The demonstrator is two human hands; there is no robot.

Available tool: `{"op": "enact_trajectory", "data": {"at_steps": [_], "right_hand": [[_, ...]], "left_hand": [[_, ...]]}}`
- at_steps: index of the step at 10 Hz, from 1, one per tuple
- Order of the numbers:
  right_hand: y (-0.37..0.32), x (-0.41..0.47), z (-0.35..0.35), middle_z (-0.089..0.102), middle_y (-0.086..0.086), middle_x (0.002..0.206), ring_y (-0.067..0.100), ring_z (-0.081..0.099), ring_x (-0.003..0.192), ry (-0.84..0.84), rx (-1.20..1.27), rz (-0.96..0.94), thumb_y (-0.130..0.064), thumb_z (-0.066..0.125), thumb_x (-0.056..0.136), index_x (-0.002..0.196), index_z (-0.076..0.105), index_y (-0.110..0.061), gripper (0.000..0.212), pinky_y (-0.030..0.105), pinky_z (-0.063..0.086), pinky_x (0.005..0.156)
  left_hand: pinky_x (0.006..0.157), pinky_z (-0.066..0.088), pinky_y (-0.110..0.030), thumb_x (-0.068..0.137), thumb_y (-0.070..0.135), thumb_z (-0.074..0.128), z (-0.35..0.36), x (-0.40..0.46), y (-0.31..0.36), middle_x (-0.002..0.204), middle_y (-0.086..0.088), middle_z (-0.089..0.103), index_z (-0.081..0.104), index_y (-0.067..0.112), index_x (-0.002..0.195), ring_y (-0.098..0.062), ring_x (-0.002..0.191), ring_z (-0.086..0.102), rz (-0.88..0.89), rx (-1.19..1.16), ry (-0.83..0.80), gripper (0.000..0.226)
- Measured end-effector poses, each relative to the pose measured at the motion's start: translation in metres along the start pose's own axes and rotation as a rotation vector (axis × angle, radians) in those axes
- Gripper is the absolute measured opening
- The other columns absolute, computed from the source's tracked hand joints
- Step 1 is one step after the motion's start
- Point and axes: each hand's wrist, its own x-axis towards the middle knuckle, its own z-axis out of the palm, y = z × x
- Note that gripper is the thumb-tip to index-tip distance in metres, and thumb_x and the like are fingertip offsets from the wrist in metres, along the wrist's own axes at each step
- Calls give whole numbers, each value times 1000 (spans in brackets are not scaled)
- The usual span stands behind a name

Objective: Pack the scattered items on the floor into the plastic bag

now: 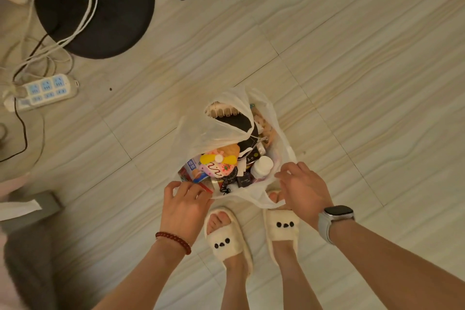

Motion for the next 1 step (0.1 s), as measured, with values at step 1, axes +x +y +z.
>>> {"op": "enact_trajectory", "data": {"at_steps": [1], "right_hand": [[-15,-2,-26,53,3,126,12,56,99,170,376,98,-12,49,90,123,56,-16,34,30,49,84]], "left_hand": [[79,40,-38,74,29,67,2,5,8,68,2,69,70,19,66,-22,68,65,-6,-11,74,13]]}}
